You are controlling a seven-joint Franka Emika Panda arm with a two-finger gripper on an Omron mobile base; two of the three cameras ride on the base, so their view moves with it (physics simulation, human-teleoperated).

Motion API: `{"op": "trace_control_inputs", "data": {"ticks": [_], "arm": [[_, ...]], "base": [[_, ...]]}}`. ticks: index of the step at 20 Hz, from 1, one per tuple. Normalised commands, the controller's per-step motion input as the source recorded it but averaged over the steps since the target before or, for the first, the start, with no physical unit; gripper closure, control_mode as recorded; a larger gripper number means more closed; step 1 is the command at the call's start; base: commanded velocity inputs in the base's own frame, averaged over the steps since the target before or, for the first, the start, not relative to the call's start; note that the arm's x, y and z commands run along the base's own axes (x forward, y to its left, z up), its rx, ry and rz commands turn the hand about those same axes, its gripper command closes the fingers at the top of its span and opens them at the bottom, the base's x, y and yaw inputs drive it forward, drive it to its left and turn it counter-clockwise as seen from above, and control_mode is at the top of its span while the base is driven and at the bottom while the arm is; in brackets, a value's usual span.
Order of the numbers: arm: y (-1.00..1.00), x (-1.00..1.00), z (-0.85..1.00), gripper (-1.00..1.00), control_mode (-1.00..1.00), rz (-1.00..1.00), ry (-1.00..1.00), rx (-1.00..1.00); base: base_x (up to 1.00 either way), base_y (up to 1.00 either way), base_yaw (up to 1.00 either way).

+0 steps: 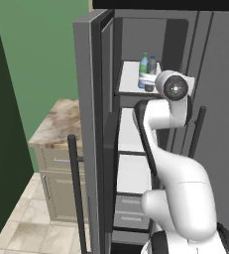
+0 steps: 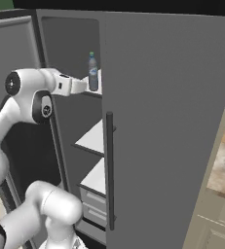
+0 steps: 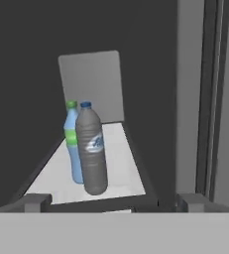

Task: Take the bottled waters from the counter and place them in the freezer to freeze. Close the freezer door after placing the bottles.

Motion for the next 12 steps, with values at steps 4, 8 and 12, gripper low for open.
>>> {"op": "trace_control_inputs", "data": {"ticks": [4, 8, 12], "arm": [[0.19, -1.00, 0.41, -1.00, -1.00, 0.00, 0.33, 0.00], [0.01, -0.92, 0.14, -1.00, -1.00, 0.00, 0.40, 0.10], [0.00, -0.96, -0.11, -1.00, -1.00, 0.01, 0.30, 0.19]], "base": [[0.00, 0.00, 0.00], [0.00, 0.00, 0.00], [0.00, 0.00, 0.00]]}}
